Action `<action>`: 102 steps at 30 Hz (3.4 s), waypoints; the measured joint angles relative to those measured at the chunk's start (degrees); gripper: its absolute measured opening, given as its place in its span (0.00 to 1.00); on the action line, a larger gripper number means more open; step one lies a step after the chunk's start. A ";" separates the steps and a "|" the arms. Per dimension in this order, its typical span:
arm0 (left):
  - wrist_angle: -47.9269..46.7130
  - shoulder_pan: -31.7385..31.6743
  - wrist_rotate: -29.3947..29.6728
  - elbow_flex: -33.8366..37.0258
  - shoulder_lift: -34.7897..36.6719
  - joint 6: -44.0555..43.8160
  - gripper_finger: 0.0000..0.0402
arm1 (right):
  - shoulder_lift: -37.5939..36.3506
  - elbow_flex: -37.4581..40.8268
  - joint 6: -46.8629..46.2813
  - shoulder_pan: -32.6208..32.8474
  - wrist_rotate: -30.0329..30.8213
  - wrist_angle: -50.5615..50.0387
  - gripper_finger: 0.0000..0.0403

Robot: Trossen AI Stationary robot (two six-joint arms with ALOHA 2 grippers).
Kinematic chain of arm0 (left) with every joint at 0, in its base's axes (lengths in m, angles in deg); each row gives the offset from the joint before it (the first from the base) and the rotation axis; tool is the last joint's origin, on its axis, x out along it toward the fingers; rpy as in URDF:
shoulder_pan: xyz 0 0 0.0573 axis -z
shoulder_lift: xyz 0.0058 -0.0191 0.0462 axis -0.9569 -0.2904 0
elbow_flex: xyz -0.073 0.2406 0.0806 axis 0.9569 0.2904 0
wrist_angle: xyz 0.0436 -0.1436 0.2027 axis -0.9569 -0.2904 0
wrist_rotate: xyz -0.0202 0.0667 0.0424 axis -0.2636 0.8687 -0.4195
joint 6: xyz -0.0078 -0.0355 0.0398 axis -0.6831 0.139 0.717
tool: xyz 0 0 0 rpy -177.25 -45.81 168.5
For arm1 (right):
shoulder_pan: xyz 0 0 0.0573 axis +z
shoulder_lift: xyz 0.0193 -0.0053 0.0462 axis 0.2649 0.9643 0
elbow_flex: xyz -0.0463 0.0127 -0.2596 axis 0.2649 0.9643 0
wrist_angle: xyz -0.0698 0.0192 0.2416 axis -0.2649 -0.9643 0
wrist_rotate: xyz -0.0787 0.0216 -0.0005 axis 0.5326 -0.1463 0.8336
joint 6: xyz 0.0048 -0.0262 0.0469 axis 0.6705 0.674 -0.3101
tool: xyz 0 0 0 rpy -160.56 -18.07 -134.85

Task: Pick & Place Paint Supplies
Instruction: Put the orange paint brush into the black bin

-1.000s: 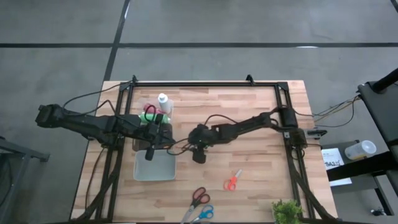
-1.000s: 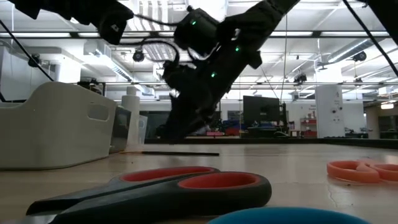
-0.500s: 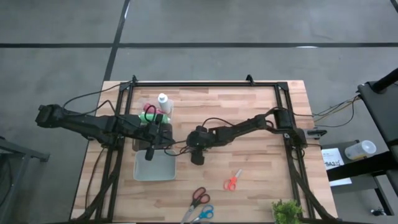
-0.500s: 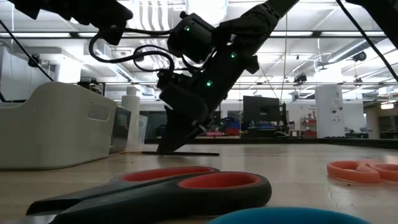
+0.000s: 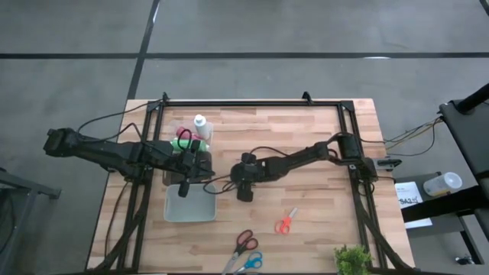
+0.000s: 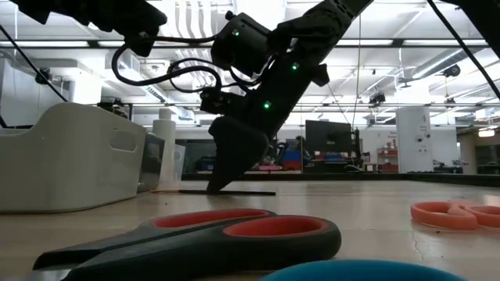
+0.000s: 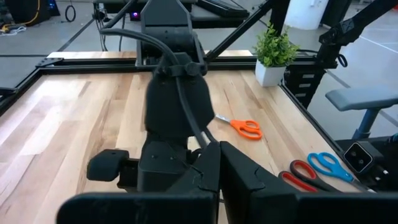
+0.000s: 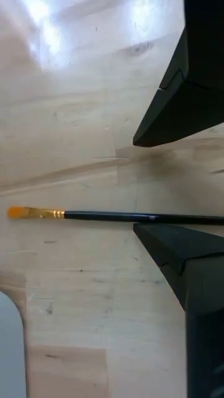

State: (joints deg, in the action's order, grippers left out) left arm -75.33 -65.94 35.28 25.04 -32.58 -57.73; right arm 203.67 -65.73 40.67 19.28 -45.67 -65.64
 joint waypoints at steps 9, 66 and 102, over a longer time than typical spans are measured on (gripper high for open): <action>0.00 0.00 0.00 0.00 0.00 0.00 0.02 | 0.07 0.11 0.19 -0.04 -5.29 0.13 0.28; -0.71 -0.02 -0.01 0.00 0.02 0.04 0.02 | -23.25 2.02 -1.95 0.55 -7.00 -21.47 0.03; 1.88 -0.20 8.28 -0.02 0.00 -9.00 0.02 | -43.12 23.26 2.96 4.07 -4.09 8.00 0.03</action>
State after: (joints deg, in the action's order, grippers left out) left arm -73.45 -66.14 43.56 25.02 -32.58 -66.73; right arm 160.55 -42.47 43.62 23.35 -49.76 -57.64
